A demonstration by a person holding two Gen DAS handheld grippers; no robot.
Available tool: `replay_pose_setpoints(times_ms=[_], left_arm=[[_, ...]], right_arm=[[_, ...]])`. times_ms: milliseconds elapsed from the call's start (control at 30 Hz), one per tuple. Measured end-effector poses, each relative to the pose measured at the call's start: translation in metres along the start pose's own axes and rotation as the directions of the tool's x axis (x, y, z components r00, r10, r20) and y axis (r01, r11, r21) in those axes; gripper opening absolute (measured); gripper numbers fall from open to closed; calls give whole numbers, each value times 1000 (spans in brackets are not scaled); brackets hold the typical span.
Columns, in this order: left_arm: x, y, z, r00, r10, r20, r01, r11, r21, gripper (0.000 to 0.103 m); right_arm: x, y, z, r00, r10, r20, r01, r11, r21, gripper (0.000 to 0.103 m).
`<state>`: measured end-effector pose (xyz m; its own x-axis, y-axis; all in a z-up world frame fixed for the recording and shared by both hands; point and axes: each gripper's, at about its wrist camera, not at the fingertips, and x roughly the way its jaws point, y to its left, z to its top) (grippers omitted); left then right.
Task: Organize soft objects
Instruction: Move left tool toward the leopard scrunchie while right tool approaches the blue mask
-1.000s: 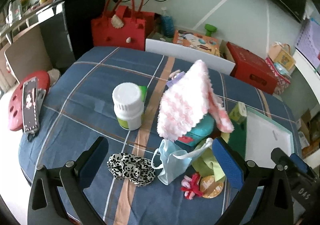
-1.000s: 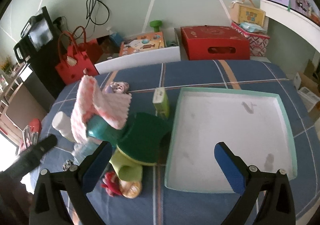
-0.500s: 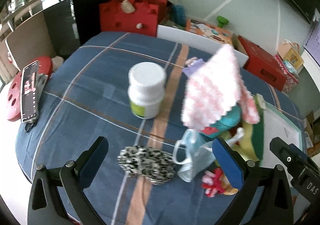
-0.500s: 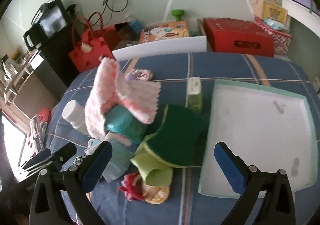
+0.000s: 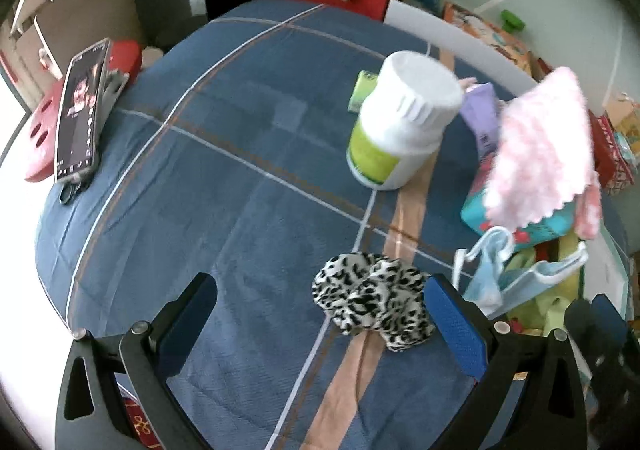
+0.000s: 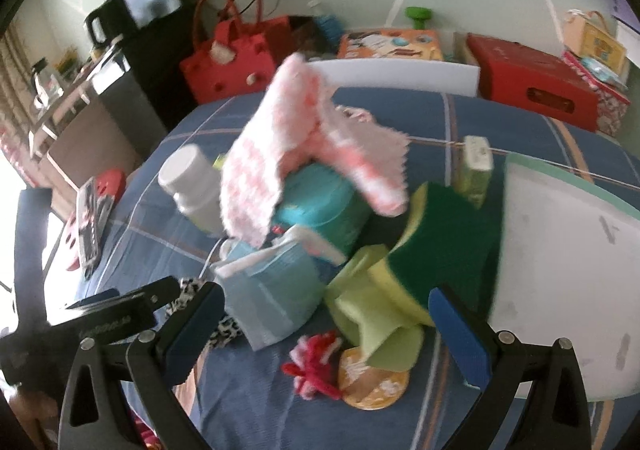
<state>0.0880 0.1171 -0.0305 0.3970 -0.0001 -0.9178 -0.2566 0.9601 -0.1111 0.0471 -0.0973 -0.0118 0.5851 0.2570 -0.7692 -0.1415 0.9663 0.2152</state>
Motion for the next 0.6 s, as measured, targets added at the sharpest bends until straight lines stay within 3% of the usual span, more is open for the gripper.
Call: replay_pose_setpoints(times_ms=[600], left_arm=[[16, 18, 2, 998, -41, -54, 36, 995, -96, 103]], right_arm=[[23, 39, -7, 1000, 1, -1, -1, 986, -164, 102]])
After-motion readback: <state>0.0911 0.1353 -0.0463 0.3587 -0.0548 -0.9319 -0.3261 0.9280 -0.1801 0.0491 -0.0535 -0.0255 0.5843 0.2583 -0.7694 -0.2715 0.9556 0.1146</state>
